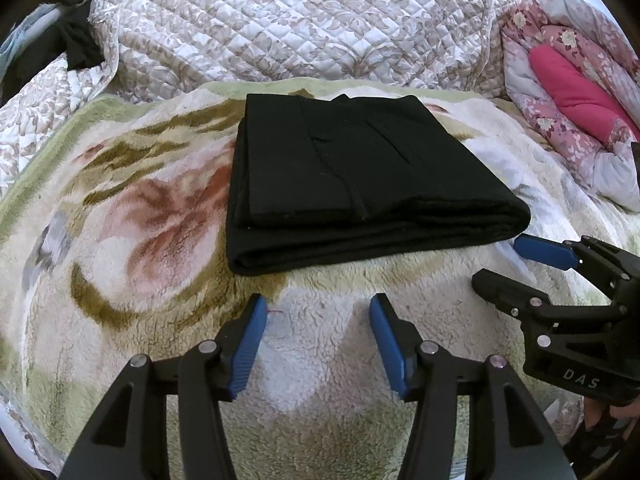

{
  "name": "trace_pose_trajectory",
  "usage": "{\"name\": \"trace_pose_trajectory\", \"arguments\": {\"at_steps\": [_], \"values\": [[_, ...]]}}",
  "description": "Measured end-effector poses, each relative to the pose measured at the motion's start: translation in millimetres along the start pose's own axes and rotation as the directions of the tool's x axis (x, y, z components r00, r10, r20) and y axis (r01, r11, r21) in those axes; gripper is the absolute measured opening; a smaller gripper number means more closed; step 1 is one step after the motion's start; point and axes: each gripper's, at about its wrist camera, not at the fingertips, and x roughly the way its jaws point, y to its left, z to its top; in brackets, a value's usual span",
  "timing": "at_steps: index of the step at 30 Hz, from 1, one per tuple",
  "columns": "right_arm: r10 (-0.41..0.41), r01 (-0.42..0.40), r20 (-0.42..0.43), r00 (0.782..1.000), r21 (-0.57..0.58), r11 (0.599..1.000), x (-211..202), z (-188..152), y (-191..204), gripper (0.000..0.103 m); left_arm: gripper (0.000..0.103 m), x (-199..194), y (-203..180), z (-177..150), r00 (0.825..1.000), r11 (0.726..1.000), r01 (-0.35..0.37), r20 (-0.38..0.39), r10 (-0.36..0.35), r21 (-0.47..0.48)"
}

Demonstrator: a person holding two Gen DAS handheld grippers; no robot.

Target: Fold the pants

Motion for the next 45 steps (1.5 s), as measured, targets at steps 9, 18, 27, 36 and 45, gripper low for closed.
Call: {"name": "trace_pose_trajectory", "arguments": {"at_steps": [9,18,27,36,45], "values": [[-0.001,0.001,0.001,1.0,-0.001,1.0,0.2,-0.1,0.2,0.065,0.058,0.3,-0.1,-0.1,1.0,1.0,-0.002,-0.001,0.002,0.001],[-0.003,0.003,0.002,1.0,-0.001,1.0,0.2,-0.1,0.7,0.065,0.059,0.9,-0.1,0.9,1.0,1.0,-0.004,-0.007,0.004,0.002],[-0.004,0.004,0.003,1.0,-0.001,1.0,0.3,-0.6,1.1,0.065,0.059,1.7,-2.1,1.2,1.0,1.0,-0.02,-0.016,0.021,0.007],[-0.006,0.006,0.004,1.0,-0.001,1.0,0.6,-0.8,1.2,0.065,0.059,1.5,-1.4,1.6,1.0,1.0,-0.018,-0.019,0.018,0.006],[-0.007,0.007,0.005,1.0,-0.001,1.0,1.0,-0.4,1.1,0.065,0.06,1.6,-1.2,1.8,1.0,1.0,-0.017,-0.019,0.017,0.005]]}}
